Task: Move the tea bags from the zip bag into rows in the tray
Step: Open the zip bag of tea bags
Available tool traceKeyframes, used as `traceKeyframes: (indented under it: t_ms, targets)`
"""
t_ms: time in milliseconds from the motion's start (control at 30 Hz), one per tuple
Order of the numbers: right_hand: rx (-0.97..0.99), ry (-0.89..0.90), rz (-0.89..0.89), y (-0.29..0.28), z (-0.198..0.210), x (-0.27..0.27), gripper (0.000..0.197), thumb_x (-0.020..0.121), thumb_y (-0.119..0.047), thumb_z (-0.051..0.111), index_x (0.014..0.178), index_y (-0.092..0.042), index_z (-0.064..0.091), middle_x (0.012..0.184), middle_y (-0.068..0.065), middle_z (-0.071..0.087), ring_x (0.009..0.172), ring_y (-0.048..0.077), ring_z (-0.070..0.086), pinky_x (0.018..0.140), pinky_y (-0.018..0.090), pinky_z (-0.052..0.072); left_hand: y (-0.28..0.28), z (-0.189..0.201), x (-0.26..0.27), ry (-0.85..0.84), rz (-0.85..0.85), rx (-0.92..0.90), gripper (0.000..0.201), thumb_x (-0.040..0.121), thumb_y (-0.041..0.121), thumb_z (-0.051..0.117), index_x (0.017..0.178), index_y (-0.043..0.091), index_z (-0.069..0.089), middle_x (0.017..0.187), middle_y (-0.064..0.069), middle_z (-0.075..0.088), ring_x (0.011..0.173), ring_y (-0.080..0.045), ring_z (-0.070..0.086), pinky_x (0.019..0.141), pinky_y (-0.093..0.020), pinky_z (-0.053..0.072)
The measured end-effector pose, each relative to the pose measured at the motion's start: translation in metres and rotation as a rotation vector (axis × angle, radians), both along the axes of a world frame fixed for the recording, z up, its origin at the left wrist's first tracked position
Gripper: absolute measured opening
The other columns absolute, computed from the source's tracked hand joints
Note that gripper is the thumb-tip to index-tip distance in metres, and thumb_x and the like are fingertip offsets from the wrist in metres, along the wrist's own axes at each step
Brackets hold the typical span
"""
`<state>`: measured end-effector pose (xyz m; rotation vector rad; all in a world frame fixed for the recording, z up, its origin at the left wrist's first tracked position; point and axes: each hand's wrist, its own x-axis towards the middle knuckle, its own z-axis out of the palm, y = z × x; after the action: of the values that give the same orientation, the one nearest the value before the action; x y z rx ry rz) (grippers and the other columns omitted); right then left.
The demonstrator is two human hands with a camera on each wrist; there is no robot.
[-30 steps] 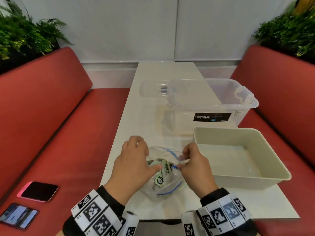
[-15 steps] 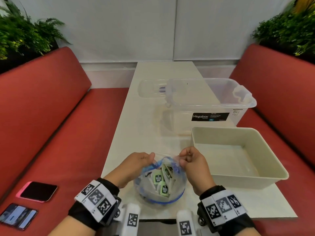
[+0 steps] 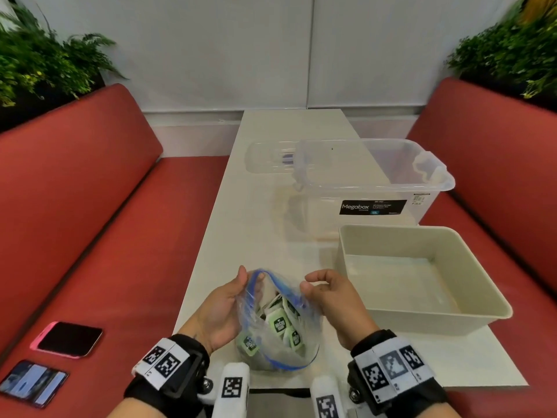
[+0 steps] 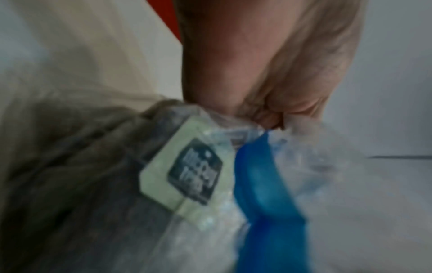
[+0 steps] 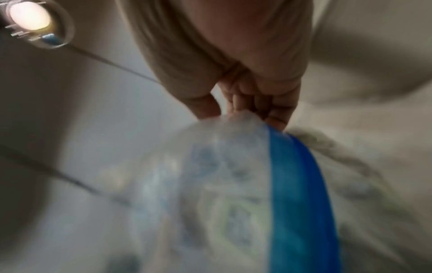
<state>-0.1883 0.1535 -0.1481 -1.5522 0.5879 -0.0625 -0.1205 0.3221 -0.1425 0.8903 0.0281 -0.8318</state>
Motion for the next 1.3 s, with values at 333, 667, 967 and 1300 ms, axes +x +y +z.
traceKeyframes:
  t_ms: [333,667,967,1300]
  targets:
    - [0.760,0.009,-0.135,0.006,-0.042,-0.001,0.022,0.096,-0.008,0.044,0.076,-0.009,0.052,0.063,0.005,0.064,0.054,0.015,0.059,0.052,0.024,0.049,0.019,0.000,0.031,-0.580,0.028,1.019,0.053,0.087,0.064,0.036,0.092,0.015,0.054,0.090,0.000,0.057,0.084,-0.017,0.053,0.082,-0.036,0.044]
    - [0.888,-0.122,-0.177,0.013,-0.046,0.001,0.025,0.097,-0.010,0.039,0.076,-0.008,0.051,0.076,0.009,0.067,0.062,0.016,0.065,0.058,0.026,0.053,0.032,-0.008,0.015,-0.532,0.066,1.043,0.021,0.092,0.017,0.055,0.083,0.002,0.064,0.088,-0.016,0.067,0.081,-0.029,0.066,0.068,-0.039,0.059]
    - [0.955,-0.146,-0.231,0.007,-0.050,0.002,0.028,0.098,-0.009,0.037,0.072,-0.006,0.047,0.066,0.008,0.064,0.055,0.014,0.064,0.054,0.023,0.054,0.028,-0.018,-0.001,0.295,0.364,0.054,0.023,0.092,0.016,0.051,0.087,0.002,0.069,0.071,-0.011,0.071,0.058,-0.017,0.070,0.048,-0.029,0.057]
    - [0.560,-0.036,0.012,-0.002,-0.019,0.030,0.021,0.096,0.000,0.043,0.080,-0.010,0.051,0.063,0.004,0.056,0.057,0.015,0.054,0.054,0.022,0.049,0.048,-0.012,0.008,-0.774,0.140,0.981,0.027,0.101,0.023,0.035,0.107,0.025,0.061,0.114,0.009,0.059,0.109,-0.008,0.052,0.091,-0.025,0.038]
